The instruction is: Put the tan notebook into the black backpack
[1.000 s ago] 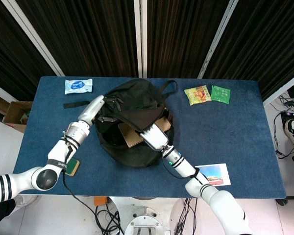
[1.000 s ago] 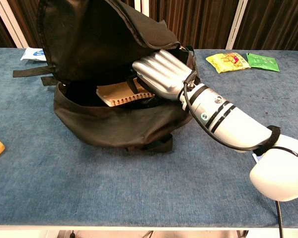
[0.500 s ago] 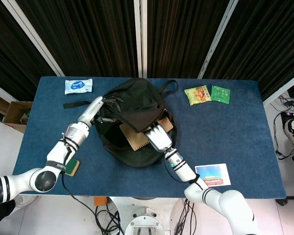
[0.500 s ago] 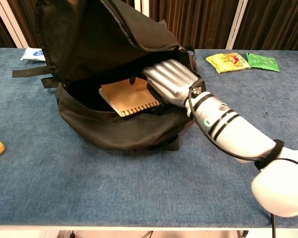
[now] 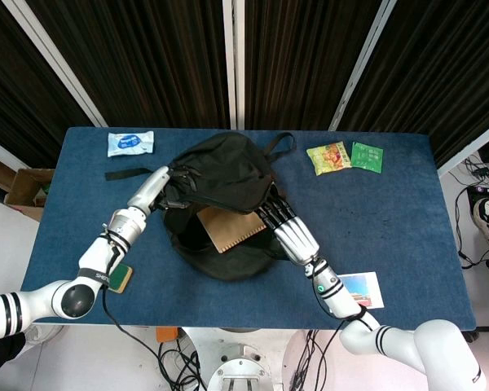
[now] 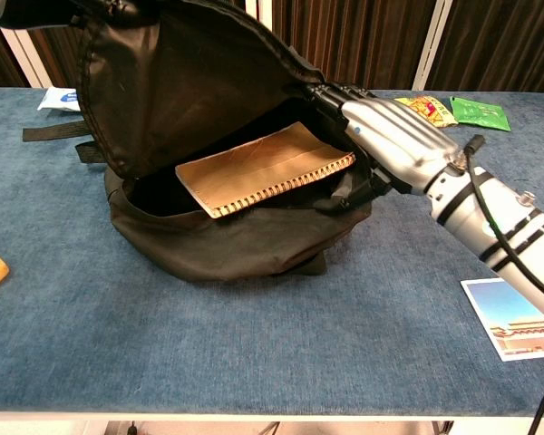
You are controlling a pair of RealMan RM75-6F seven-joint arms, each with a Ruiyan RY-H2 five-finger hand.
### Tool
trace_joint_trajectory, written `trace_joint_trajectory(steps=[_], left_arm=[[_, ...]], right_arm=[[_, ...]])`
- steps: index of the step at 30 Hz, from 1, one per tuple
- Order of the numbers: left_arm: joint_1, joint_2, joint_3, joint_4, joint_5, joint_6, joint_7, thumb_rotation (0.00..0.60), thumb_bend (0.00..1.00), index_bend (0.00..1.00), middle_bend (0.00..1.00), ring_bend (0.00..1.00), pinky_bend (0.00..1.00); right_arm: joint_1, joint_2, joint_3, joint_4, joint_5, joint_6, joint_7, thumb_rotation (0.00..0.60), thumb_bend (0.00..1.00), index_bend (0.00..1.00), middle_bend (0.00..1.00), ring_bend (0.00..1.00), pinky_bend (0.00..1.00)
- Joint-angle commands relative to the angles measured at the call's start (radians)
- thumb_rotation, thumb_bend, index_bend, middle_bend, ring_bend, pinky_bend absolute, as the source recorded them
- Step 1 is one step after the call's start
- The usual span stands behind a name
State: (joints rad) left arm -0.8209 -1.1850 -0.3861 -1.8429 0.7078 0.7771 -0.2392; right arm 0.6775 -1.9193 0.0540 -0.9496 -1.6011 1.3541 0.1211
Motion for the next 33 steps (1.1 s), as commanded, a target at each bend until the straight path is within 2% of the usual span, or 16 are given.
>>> trace_joint_trajectory(steps=[1,7,11,13,17,20,25,29,31,33], left_arm=[[-0.001,-0.011,0.02,0.006,0.006,0.017,0.024,0.6,0.52,0.69,0.26,0.21,0.38],[0.008,-0.041,0.068,0.002,0.033,0.063,0.079,0.6,0.52,0.69,0.26,0.21,0.36],[0.006,-0.075,0.11,0.0,0.067,0.069,0.123,0.6,0.49,0.65,0.26,0.21,0.36],[-0.002,-0.09,0.128,0.0,0.074,0.051,0.14,0.6,0.42,0.57,0.26,0.21,0.35],[-0.029,-0.102,0.152,-0.02,0.094,-0.044,0.143,0.6,0.21,0.25,0.26,0.21,0.3],[-0.024,-0.095,0.145,-0.049,0.136,-0.083,0.107,0.6,0.15,0.12,0.25,0.21,0.28],[0.039,-0.034,0.117,-0.132,0.258,-0.056,0.028,0.6,0.14,0.1,0.25,0.21,0.27],[0.118,0.054,0.121,-0.168,0.353,0.036,0.015,0.6,0.14,0.11,0.25,0.21,0.28],[0.164,0.104,0.144,-0.163,0.374,0.105,0.054,0.6,0.14,0.13,0.25,0.21,0.28],[0.21,0.142,0.177,-0.141,0.369,0.194,0.145,0.6,0.14,0.17,0.25,0.21,0.28]], right_arm=[[-0.042,0.063,-0.035,-0.064,-0.041,0.062,0.019,0.6,0.0,0.0,0.06,0.0,0.04],[-0.155,0.242,-0.13,-0.188,-0.139,0.231,-0.035,0.6,0.0,0.0,0.13,0.0,0.09],[-0.26,0.374,-0.156,-0.253,-0.144,0.357,-0.057,0.6,0.0,0.0,0.15,0.0,0.13],[-0.299,0.418,-0.15,-0.269,-0.123,0.395,-0.053,0.6,0.0,0.0,0.16,0.0,0.13],[-0.359,0.485,-0.107,-0.274,-0.051,0.43,-0.026,0.6,0.0,0.0,0.15,0.0,0.13],[-0.383,0.512,-0.077,-0.278,-0.007,0.43,-0.015,0.6,0.0,0.0,0.14,0.0,0.13],[-0.418,0.558,-0.031,-0.308,0.079,0.386,0.033,0.6,0.0,0.0,0.11,0.0,0.12],[-0.43,0.631,-0.03,-0.354,0.129,0.291,0.084,0.6,0.0,0.0,0.11,0.0,0.12],[-0.434,0.688,-0.04,-0.391,0.148,0.231,0.098,0.6,0.0,0.0,0.12,0.0,0.12],[-0.438,0.737,-0.048,-0.417,0.152,0.195,0.1,0.6,0.01,0.0,0.11,0.0,0.13]])
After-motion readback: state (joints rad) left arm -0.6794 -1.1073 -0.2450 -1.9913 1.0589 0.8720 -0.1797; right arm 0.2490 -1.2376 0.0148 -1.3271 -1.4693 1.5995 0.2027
